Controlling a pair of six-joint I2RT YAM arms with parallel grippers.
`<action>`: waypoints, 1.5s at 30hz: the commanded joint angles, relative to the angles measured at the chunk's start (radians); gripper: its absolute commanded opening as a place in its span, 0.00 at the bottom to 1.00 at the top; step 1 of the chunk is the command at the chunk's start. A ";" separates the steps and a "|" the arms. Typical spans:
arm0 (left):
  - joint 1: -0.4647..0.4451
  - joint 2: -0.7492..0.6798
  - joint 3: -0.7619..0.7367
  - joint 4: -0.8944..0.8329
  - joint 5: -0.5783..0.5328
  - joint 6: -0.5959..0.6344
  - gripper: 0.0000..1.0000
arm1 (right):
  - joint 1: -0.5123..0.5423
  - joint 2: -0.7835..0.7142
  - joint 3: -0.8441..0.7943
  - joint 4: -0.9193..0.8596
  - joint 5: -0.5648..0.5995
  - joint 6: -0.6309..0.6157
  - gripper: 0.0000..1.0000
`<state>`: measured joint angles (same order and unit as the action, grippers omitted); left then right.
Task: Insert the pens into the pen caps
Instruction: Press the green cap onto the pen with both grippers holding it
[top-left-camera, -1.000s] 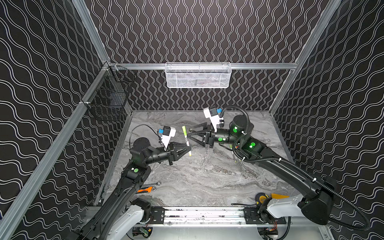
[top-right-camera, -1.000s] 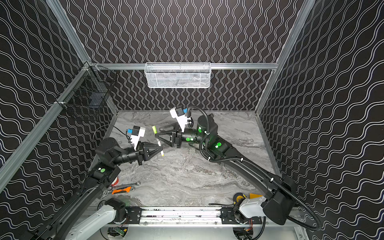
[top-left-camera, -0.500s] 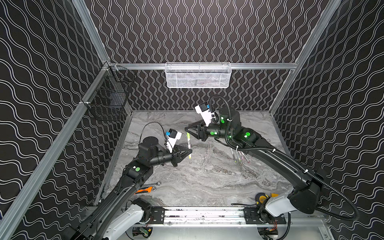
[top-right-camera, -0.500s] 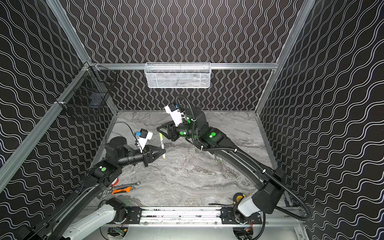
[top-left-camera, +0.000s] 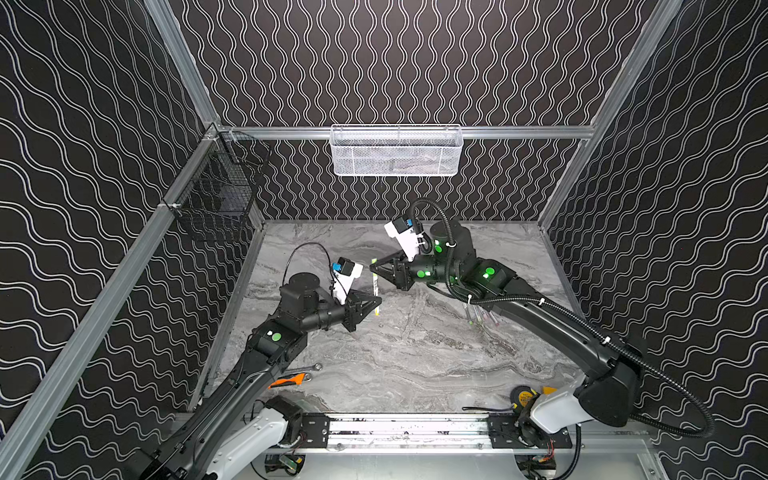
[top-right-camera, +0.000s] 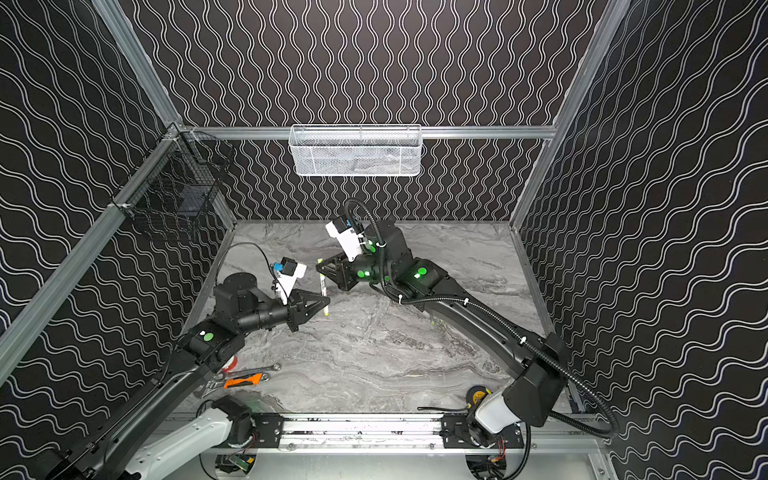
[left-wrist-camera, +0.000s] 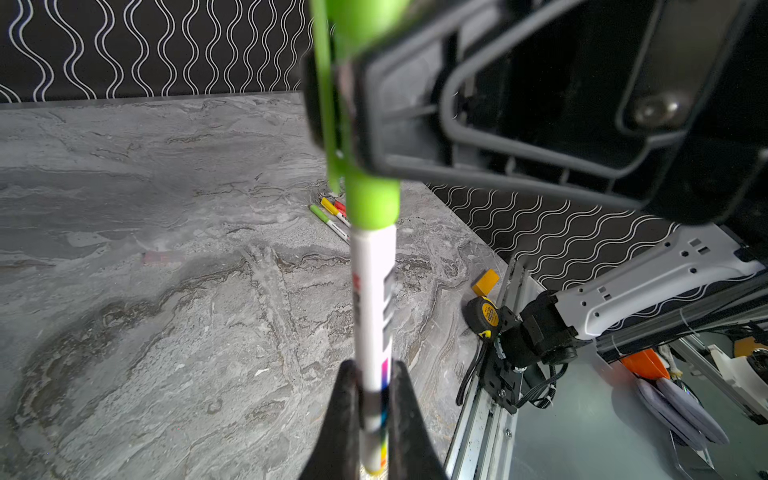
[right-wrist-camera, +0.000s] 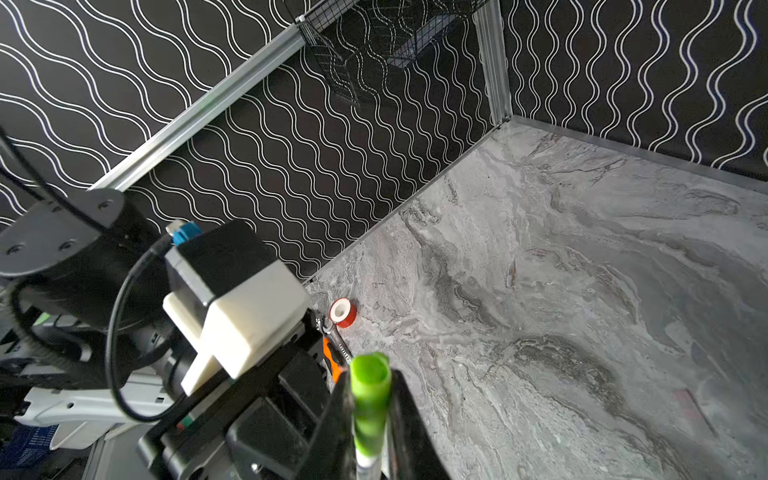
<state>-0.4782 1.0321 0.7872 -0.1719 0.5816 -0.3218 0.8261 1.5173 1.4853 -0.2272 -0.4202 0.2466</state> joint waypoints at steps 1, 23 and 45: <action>0.001 -0.002 0.006 0.038 -0.002 0.015 0.00 | 0.004 -0.006 -0.005 0.009 -0.023 0.002 0.11; 0.001 -0.027 0.024 0.361 0.150 -0.055 0.00 | 0.003 -0.140 -0.300 0.102 -0.387 -0.026 0.00; 0.001 -0.011 -0.015 0.633 0.149 -0.095 0.00 | 0.076 -0.210 -0.423 0.037 -0.058 0.158 0.00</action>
<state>-0.4866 1.0294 0.7620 -0.0631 0.8974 -0.3973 0.8608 1.2850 1.0714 0.1772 -0.5346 0.3260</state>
